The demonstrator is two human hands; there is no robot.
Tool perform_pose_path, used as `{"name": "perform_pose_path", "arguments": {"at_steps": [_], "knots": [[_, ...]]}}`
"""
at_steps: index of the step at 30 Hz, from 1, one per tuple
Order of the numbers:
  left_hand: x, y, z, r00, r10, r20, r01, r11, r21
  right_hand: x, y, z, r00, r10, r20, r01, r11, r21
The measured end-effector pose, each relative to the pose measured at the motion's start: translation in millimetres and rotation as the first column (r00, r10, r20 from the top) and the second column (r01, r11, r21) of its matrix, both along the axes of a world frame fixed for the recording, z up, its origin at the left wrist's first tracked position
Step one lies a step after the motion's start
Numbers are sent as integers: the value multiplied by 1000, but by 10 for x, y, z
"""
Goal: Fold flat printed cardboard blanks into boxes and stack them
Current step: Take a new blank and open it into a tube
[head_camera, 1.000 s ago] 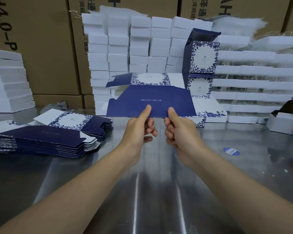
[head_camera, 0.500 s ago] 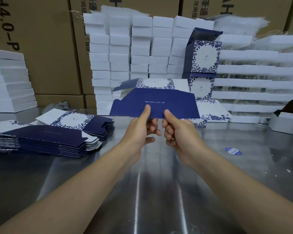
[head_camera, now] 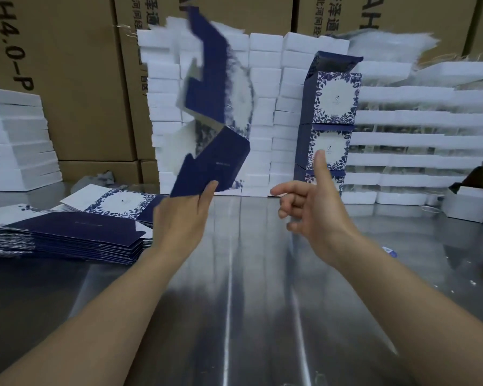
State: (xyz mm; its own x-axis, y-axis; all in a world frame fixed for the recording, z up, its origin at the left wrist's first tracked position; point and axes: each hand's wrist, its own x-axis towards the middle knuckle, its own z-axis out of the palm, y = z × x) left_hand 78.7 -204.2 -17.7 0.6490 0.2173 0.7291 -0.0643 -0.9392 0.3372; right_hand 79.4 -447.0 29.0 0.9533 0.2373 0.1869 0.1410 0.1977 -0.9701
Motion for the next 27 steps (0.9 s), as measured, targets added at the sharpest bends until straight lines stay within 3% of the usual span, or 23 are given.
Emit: {"name": "perform_pose_path", "arguments": {"at_steps": [4,7,14,16,18,20,22,24,27], "knots": [[-99,139,82,967,-100,235,99,995,17,67,-160,69,982,127,-138,-100,976,192],[-175,132,114,902,-141,408,56,975,214,112,-274,110,972,151,-178,-107,966,237],[-119,164,42,923,-150,354,56,963,263,127,-376,81,948,196,-251,-188,981,57],[-83,194,24,963,-126,239,90,984,157,121,-348,44,941,176,-290,-172,984,40],[-28,227,-24,990,-92,105,98,994,-52,134,-296,16,953,118,-280,-94,991,100],[27,201,-50,992,-128,22,129,956,-264,146,-241,7,970,68,-235,-15,976,219],[76,86,-31,976,-213,-42,178,894,-412,127,-177,13,980,110,-167,-57,954,293],[63,-99,-12,910,-400,-108,276,779,-563,95,-113,0,977,171,-124,-136,959,250],[-49,-439,23,691,-706,-152,402,551,-732,40,-8,-65,963,237,-126,-224,969,105]]}}
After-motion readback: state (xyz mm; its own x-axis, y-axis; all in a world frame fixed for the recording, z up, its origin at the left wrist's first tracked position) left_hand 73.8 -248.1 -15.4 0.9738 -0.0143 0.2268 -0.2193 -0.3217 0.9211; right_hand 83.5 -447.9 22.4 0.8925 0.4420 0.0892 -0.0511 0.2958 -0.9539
